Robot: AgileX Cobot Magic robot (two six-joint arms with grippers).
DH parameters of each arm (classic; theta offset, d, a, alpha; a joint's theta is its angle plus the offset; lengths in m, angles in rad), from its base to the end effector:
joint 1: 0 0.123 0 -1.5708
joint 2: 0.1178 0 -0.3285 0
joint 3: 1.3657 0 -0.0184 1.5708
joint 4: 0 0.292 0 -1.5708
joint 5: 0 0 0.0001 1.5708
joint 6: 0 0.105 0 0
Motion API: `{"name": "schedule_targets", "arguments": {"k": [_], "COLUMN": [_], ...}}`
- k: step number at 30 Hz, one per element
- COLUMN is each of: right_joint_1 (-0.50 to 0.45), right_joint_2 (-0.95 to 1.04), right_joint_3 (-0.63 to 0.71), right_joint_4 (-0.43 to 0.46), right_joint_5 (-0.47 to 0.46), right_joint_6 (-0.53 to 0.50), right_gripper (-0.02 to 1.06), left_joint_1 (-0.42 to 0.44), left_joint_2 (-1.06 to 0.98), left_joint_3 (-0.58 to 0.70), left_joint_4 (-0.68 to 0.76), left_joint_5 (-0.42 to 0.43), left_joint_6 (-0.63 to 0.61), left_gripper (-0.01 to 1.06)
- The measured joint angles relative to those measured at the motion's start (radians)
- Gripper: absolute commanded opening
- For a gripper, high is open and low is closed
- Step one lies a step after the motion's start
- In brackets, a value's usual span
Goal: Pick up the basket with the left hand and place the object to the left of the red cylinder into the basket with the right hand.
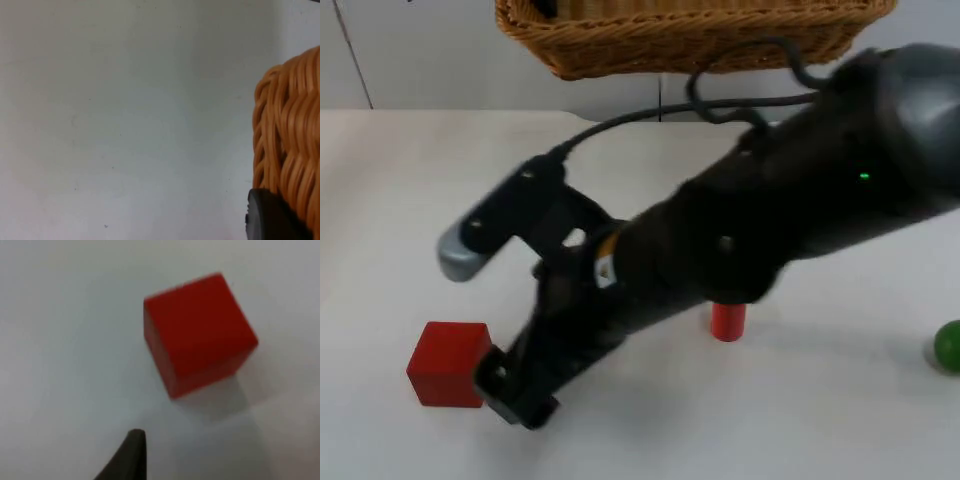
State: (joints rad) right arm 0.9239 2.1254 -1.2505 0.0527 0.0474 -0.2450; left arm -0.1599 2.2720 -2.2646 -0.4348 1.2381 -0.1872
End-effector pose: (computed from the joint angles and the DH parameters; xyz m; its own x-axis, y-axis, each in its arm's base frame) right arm 0.2976 0.3944 0.1081 -0.2858 -0.6956 -0.6592 -0.8696 0.4772 -0.1265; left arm 0.5569 -0.1322 0.3020 -0.9455 -0.1554 -0.2861 0.0017 0.8764 -0.4815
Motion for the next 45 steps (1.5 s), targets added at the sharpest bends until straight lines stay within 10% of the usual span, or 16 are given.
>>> {"name": "schedule_targets", "arguments": {"k": [20,23,31,38,45], "right_joint_1": [0.072,0.072,0.072,0.072,0.072], "right_joint_2": [0.316,0.336,0.343,0.256,0.132], "right_joint_3": [-0.443,-0.474,-0.495,-0.495,-0.459], "right_joint_4": [0.000,0.000,0.004,0.004,0.006], "right_joint_5": [0.173,0.192,0.237,0.511,0.588], "right_joint_6": [-0.107,-0.109,-0.111,-0.086,-0.057], "right_gripper": [1.01,0.89,0.00,0.00,0.00], "left_joint_1": [0.000,0.000,0.000,0.000,0.000], "left_joint_2": [0.000,0.000,0.000,0.000,0.000], "left_joint_3": [0.000,0.000,0.000,0.000,0.000], "left_joint_4": [0.039,0.039,0.041,0.041,0.030], "left_joint_5": [0.000,0.000,0.000,0.000,0.000], "left_joint_6": [0.000,0.000,0.000,0.000,0.013], "left_gripper": [0.00,0.00,0.00,0.00,0.00]}}
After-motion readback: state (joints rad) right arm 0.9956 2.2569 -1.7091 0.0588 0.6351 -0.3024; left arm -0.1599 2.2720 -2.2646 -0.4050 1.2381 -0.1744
